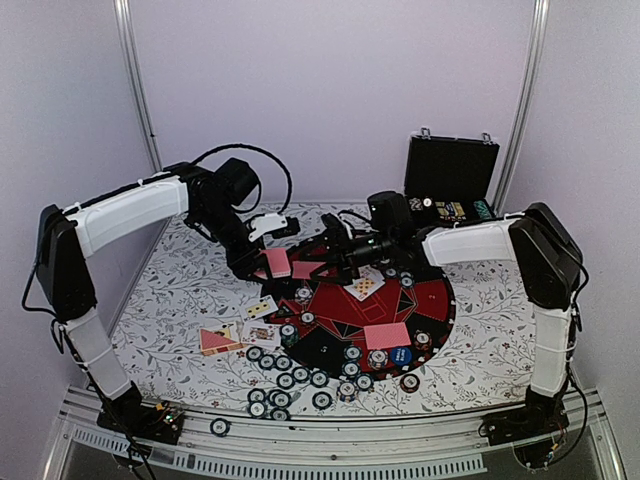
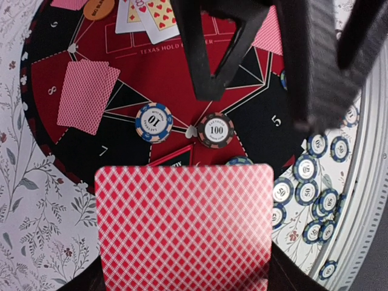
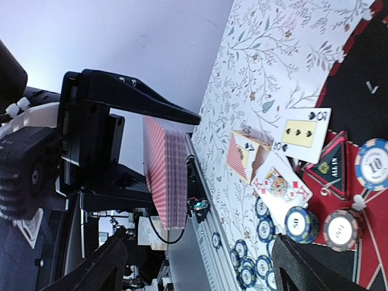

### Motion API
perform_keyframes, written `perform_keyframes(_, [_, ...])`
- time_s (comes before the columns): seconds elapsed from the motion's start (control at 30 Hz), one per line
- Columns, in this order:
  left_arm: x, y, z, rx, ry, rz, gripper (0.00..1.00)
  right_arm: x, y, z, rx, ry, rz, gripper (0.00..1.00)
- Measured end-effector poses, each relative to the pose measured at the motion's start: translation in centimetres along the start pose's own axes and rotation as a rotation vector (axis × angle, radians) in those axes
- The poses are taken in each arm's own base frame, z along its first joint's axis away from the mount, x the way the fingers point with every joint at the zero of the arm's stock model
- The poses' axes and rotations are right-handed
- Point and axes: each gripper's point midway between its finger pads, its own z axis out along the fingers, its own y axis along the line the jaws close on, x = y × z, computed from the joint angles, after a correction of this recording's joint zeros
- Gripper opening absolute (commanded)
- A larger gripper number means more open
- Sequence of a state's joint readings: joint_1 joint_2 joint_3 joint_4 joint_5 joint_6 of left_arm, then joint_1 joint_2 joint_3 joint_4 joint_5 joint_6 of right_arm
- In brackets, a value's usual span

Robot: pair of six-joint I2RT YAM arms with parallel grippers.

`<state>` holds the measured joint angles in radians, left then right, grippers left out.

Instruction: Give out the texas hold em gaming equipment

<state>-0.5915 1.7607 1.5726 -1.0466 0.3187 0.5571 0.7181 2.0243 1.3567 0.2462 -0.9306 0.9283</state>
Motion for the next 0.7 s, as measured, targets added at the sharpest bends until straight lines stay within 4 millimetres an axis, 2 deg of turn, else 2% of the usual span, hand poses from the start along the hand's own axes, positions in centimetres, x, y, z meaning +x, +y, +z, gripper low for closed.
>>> perform_keyframes(0.13, [-0.2,-0.3,0.1,0.009,-0.004,0.004,0.16,0.1,0.9,1.9,-0.059,0.033,0.012,0.87])
perform_keyframes(0.3, [-0.4,-0.4,0.1,0.014,-0.01,0.006,0.16,-0.9,2.0,3.3,-0.106,0.043,0.008,0.86])
perform_keyframes(0.47, [-0.6,-0.5,0.0,0.016,-0.017,0.009,0.16,-1.4,1.5,4.7,-0.121,0.055,0.026,0.82])
perform_keyframes(0.7, [-0.7,-0.7,0.0,0.026,-0.023,0.008,0.16,-1.0,0.6,5.7,-0.134,0.083,0.072,0.74])
